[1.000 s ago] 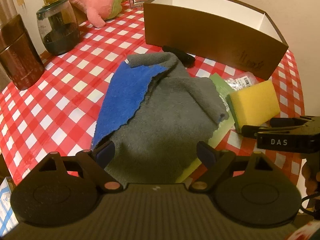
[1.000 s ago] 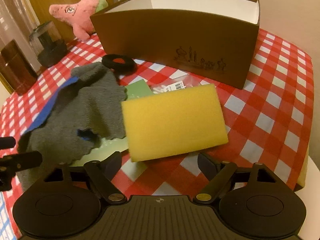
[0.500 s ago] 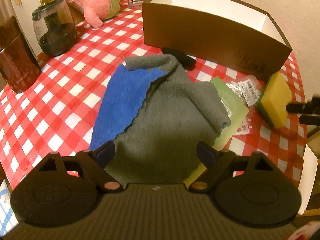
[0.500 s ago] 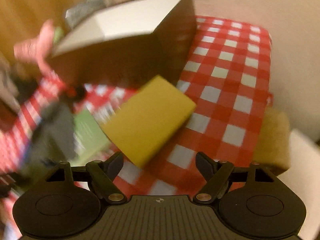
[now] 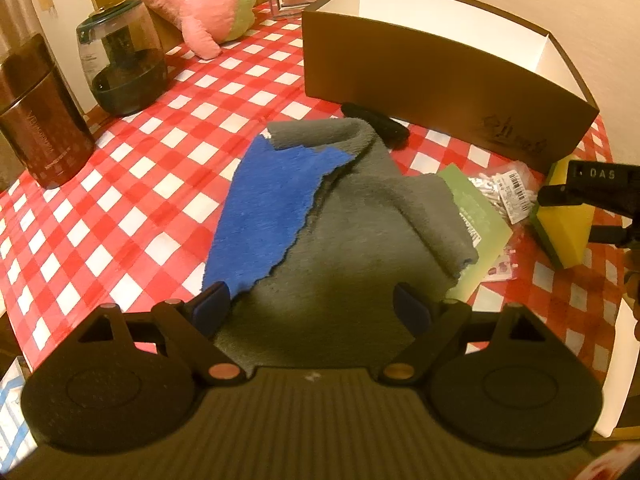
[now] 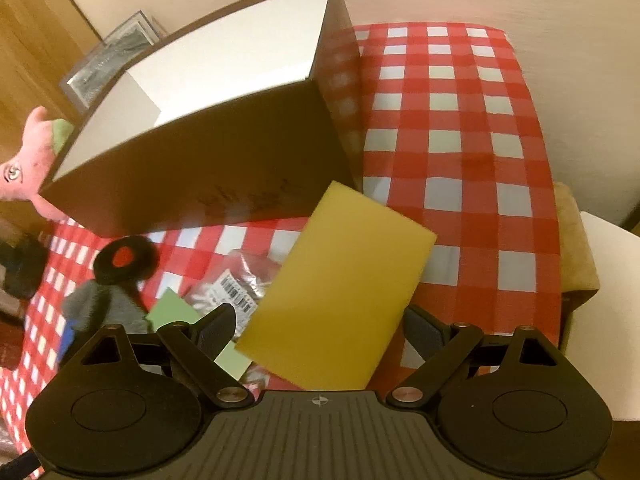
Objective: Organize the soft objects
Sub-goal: 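Move the left tool to the grey cloth while the right tool approaches the yellow sponge, then close the left tool on the grey cloth while the right tool grips the yellow sponge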
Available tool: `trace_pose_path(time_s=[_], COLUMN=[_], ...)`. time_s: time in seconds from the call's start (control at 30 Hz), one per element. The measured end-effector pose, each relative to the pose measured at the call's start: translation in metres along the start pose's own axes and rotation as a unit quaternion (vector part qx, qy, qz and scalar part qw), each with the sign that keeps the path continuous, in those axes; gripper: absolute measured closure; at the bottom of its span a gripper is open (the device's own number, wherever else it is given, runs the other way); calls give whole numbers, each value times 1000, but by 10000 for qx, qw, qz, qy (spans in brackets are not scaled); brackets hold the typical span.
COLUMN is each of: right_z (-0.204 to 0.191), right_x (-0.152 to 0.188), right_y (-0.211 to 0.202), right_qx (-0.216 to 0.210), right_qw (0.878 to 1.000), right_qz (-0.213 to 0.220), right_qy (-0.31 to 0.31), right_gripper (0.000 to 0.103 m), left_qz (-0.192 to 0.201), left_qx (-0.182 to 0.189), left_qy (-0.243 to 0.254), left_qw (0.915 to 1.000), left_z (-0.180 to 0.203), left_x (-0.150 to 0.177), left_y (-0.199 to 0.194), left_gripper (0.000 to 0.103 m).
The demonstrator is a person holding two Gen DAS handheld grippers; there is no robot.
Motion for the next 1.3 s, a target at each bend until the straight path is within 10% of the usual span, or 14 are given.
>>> trace_pose_path(time_s=[0.57,1.3], right_z=[8,3], right_x=[39,18], right_y=[-20,-13], right_qx=[-395,-140], right_qw=[9815,9902], right_qz=[-754,-363], right_qy=[-1716,-1340], right_gripper=[21,20], left_qz=[169,549], left_qx=[258,233], left_qy=[330,114], left_qw=[9990,9982], left_z=[-4,-26], left_x=[-5,-50], left_y=[13,38], left_gripper=[20,100])
Point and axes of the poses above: each gripper's, at about its wrist camera, not at the fingertips, and y roughly the way its jaws point, z to its right, x to its underside, the point moved 10 cm from there along y, roughly the way its jaws point, and after that the axes turned 9 degrees about y, right-handed, at the moved point
